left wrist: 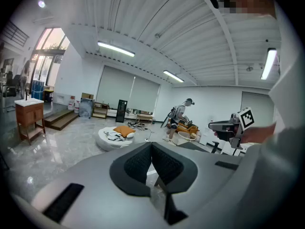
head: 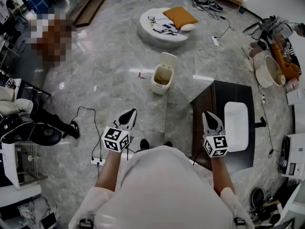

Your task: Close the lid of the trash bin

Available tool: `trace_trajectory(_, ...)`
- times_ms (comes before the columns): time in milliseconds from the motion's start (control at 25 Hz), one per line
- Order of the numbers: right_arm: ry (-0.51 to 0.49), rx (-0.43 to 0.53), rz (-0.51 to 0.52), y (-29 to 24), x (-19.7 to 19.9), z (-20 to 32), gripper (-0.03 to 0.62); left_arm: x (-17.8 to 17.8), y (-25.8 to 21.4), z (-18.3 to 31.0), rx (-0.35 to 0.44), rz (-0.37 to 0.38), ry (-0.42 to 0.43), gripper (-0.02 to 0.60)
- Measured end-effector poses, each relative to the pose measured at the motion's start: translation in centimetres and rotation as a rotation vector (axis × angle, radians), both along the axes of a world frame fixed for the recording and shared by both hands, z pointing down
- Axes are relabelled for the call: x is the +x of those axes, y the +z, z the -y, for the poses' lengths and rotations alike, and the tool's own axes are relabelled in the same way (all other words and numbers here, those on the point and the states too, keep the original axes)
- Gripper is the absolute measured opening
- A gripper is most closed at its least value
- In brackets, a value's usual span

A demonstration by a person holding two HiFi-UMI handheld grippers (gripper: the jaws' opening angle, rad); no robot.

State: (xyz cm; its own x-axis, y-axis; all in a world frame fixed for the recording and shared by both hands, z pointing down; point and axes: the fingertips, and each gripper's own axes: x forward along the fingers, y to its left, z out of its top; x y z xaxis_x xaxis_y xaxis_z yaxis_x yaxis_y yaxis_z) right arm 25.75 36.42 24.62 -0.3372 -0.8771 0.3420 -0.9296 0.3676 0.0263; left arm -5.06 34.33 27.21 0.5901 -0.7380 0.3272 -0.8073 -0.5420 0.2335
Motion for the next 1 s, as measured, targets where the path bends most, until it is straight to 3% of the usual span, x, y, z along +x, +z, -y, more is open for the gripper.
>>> trace_trajectory(1000, 0.048, 0.002, -0.009, 0.0, -3.9, -0.2, 0.035, -3.8, 0.4, 0.6, 0.007, -0.025, 0.044, 0.018)
